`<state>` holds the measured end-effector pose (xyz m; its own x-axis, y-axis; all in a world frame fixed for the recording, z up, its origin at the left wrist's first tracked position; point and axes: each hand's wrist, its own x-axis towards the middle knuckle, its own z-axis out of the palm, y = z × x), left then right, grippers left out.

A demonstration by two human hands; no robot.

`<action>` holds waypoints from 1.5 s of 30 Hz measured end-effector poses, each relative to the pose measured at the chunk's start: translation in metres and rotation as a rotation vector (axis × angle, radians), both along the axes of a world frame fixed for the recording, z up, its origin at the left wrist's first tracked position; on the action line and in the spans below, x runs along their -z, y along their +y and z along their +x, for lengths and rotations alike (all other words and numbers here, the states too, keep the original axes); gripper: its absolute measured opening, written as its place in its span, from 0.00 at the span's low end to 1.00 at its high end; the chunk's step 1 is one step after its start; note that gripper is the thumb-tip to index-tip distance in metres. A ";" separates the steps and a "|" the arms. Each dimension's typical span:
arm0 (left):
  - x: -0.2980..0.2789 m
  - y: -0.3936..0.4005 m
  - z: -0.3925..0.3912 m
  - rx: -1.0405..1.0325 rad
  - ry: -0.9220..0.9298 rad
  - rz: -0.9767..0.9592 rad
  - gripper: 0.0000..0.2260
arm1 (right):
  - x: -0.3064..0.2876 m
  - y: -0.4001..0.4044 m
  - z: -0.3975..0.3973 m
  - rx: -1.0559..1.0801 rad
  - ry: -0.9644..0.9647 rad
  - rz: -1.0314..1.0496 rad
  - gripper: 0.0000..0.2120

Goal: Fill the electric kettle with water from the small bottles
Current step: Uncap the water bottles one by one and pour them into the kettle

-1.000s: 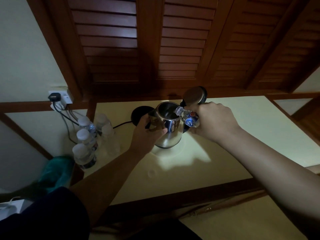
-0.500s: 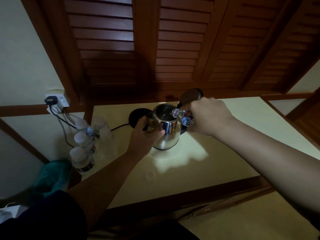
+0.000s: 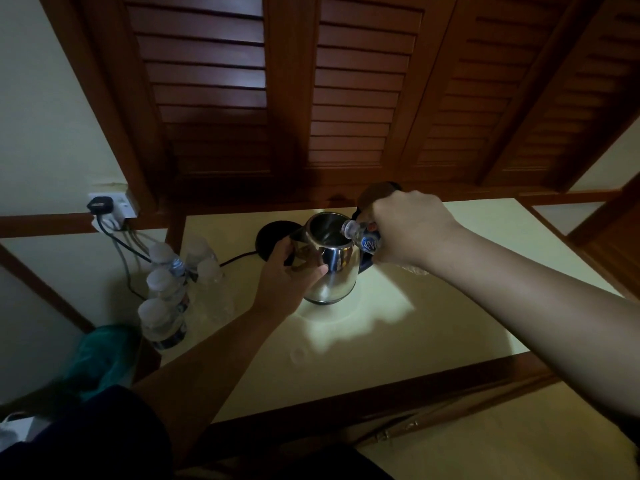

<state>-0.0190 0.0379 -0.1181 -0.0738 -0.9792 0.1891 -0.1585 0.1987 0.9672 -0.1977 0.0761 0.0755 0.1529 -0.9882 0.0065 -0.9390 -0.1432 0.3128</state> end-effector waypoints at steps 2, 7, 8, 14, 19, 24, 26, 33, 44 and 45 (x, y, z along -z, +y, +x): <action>0.000 0.000 0.000 -0.002 0.004 0.007 0.22 | -0.002 -0.001 0.002 -0.008 0.023 0.004 0.20; 0.003 -0.002 0.000 -0.008 -0.017 0.002 0.22 | -0.008 -0.008 0.010 -0.029 0.076 0.026 0.21; 0.004 -0.003 0.000 -0.003 -0.020 0.005 0.23 | -0.010 -0.010 0.011 -0.027 0.086 0.031 0.21; 0.000 0.000 0.001 -0.013 -0.027 0.027 0.25 | -0.025 -0.011 0.019 -0.025 0.128 0.068 0.20; 0.000 0.000 0.001 -0.012 -0.046 0.035 0.23 | -0.031 -0.015 0.025 -0.057 0.150 0.092 0.26; 0.002 0.000 0.000 -0.024 -0.044 0.018 0.24 | -0.033 -0.024 0.031 -0.070 0.185 0.139 0.25; 0.001 0.001 0.001 -0.021 -0.052 0.021 0.25 | -0.035 -0.023 0.034 -0.078 0.187 0.168 0.21; -0.004 0.004 0.002 -0.007 -0.065 0.036 0.24 | -0.032 -0.023 0.031 -0.135 0.216 0.187 0.23; -0.005 0.004 0.005 0.010 -0.068 0.052 0.25 | -0.008 -0.023 0.010 -0.116 0.091 -0.014 0.23; -0.007 0.006 0.007 0.018 -0.070 0.065 0.25 | -0.004 -0.018 0.005 -0.105 0.013 -0.044 0.25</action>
